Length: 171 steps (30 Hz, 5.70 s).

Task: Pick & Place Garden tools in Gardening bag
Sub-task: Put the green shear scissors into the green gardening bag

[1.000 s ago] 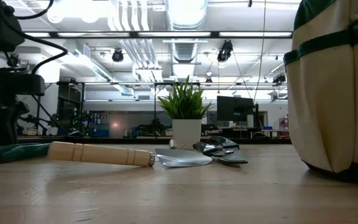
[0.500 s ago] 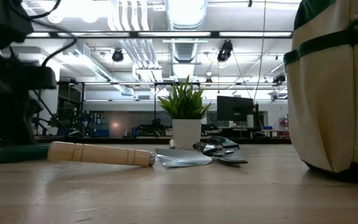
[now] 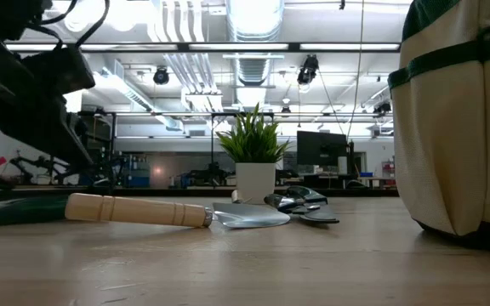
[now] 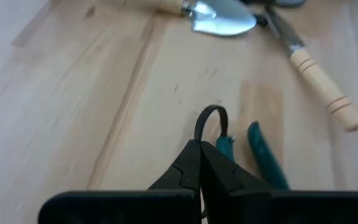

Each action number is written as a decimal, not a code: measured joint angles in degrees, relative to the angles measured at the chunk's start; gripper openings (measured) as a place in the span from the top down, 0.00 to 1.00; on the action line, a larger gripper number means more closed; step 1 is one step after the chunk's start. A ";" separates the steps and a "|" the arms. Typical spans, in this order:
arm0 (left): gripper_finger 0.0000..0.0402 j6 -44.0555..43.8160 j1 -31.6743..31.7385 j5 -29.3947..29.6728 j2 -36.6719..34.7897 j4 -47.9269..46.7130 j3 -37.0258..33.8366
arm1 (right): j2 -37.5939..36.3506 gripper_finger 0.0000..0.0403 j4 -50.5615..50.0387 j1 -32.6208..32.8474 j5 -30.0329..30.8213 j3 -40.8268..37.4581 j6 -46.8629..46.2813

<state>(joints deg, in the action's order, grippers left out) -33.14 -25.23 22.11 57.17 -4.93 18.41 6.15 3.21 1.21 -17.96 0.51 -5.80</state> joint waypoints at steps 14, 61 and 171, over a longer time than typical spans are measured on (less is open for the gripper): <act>1.00 5.16 -0.81 -0.18 6.65 20.11 0.00 | 0.00 0.98 0.00 0.00 0.00 0.00 -0.01; 1.00 21.76 -1.66 -2.05 28.98 73.50 4.94 | 0.00 0.98 0.00 0.00 0.00 0.02 -0.01; 1.00 25.26 6.40 -18.89 48.75 60.92 54.06 | -0.02 0.98 0.02 -0.02 0.02 0.01 0.00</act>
<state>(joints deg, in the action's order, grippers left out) -7.89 -18.83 3.22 105.92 55.99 72.48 6.13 3.22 1.19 -17.93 0.52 -5.80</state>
